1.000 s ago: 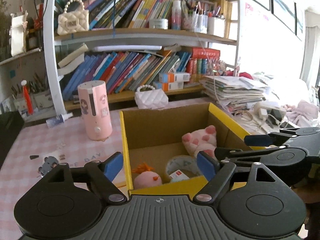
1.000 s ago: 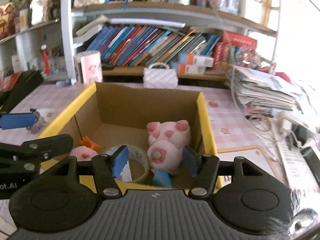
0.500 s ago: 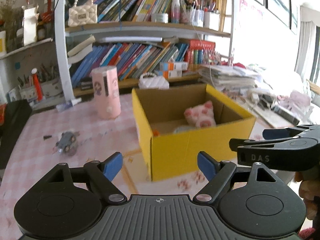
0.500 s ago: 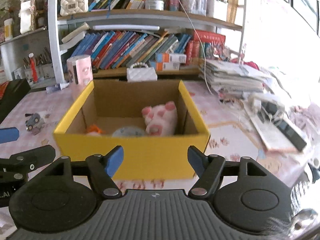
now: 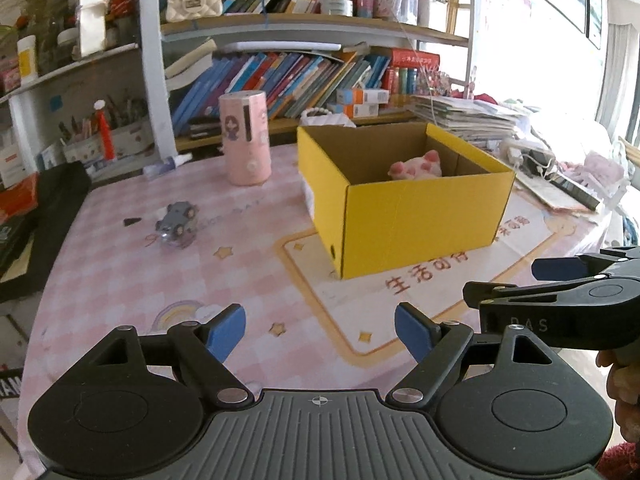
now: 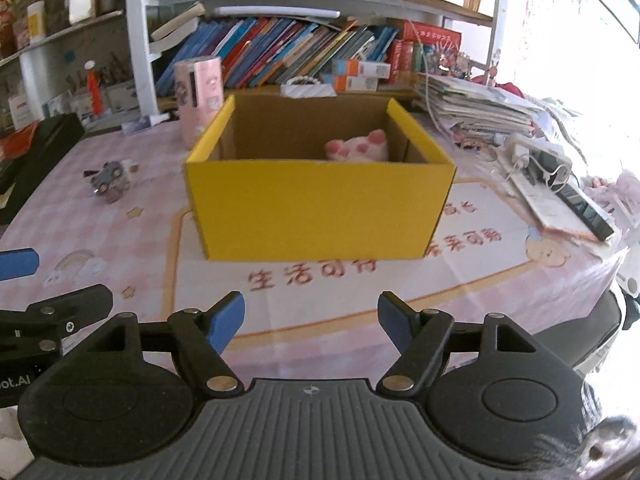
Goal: Organize objects
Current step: 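Move both open tools toward the grey toy car and white charger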
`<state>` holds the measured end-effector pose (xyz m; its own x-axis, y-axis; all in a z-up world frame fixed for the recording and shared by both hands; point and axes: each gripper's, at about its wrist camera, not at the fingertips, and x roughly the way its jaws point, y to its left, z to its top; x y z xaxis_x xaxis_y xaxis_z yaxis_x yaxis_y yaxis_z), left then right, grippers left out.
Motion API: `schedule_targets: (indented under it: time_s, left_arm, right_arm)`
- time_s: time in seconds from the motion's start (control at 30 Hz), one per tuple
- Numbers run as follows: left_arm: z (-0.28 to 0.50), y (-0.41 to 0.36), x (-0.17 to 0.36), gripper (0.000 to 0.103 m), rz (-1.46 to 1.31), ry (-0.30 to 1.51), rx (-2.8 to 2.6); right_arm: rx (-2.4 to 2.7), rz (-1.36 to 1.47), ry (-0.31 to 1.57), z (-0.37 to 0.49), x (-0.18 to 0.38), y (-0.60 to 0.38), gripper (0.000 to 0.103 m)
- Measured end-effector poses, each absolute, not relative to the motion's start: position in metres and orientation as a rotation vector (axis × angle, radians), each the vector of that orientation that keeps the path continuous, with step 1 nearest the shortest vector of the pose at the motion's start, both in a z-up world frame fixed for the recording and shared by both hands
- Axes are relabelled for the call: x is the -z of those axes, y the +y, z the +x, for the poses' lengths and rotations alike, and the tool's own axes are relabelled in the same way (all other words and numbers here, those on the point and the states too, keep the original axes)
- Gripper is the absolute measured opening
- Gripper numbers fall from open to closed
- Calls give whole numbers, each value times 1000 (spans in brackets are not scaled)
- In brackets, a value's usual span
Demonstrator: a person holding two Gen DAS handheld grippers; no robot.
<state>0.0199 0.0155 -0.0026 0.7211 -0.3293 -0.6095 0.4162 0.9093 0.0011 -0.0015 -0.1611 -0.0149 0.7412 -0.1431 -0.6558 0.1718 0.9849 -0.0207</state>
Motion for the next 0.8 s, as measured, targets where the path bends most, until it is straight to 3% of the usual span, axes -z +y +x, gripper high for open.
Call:
schedule_targets:
  time_s: [0.8]
  left_arm:
    - [-5, 91, 9, 84, 135, 693, 286]
  right_arm:
    - [-10, 2, 765, -5, 27, -74, 74]
